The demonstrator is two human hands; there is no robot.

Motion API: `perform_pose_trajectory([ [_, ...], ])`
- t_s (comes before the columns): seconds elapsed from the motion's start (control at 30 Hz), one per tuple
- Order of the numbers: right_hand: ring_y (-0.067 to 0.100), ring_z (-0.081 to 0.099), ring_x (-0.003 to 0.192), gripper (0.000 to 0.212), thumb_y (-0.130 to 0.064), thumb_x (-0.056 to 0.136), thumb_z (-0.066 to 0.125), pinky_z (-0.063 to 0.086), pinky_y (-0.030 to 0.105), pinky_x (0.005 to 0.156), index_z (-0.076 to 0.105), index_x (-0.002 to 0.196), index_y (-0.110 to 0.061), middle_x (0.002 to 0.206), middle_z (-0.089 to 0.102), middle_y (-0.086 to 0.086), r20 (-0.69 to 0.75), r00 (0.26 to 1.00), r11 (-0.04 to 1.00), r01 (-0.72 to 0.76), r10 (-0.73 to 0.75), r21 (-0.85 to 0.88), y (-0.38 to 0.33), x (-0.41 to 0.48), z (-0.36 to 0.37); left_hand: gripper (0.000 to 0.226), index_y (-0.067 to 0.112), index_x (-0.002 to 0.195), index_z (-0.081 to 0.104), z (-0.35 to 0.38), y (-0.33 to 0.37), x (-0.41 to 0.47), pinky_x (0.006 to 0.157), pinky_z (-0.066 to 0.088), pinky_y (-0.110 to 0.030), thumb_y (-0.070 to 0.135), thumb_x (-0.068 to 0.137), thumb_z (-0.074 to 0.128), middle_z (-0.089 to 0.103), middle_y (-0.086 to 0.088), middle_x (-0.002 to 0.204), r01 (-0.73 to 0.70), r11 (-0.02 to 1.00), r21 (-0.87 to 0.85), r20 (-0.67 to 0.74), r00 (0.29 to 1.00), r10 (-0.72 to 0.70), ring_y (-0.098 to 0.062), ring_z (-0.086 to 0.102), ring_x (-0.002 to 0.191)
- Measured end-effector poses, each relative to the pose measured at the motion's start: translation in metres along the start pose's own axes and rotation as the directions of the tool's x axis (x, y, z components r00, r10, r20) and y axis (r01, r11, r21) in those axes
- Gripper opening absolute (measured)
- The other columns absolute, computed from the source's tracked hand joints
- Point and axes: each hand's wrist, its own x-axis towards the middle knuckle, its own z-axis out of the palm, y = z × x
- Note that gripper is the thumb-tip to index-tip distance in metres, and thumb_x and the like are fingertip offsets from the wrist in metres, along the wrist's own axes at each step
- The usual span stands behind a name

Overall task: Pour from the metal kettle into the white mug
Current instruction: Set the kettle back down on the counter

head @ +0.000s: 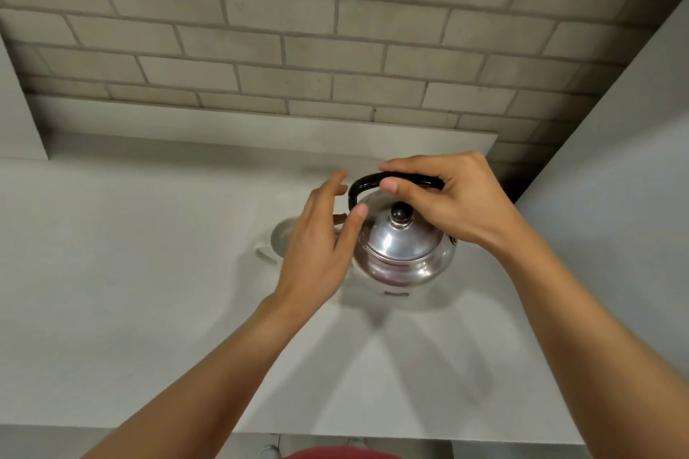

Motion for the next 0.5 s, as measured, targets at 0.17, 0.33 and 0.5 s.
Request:
perform_pose_trajectory([
  [0.17,-0.003,0.073,0.103,0.025,-0.036,0.091,0.080,0.057,0.028,0.093,0.083,0.113,-0.025,0.105,0.082,-0.013,-0.043,0.996,0.995,-0.075,0.078,0.072,0.016,-0.009,0.002,0.027,0.030,0.134,0.062,0.002,0.006,0.017,0.074,0.040,-0.003,0.033,0.108,0.052,0.070,0.018,0.106,-0.026,0.996,0.083,0.116,0.993,0.016,0.011,0.064,0.086],
  [0.33,-0.004,0.067,0.099,0.038,-0.044,0.099,0.065,0.050,0.017,0.090,0.073,0.132,-0.026,0.108,0.076,-0.009,-0.080,0.990,0.993,-0.111,0.113,0.036,0.038,-0.017,0.003,0.026,0.024,0.130,0.063,0.009,0.011,0.034,0.084,0.052,-0.035,0.033,0.109,0.051,0.073,0.009,0.107,-0.005,0.991,0.135,0.136,0.991,-0.014,-0.018,0.069,0.095],
  [0.5,0.000,0.053,0.129,0.045,-0.040,0.111,0.046,0.044,0.024,0.108,0.049,0.154,-0.028,0.142,0.058,-0.015,-0.141,0.970,0.980,-0.194,0.200,0.053,0.069,-0.028,0.012,0.030,0.030,0.139,0.055,0.010,0.014,0.058,0.086,0.057,-0.044,0.031,0.110,0.049,0.071,0.006,0.103,0.004,0.992,0.123,0.133,0.991,-0.020,-0.024,0.069,0.097],
])
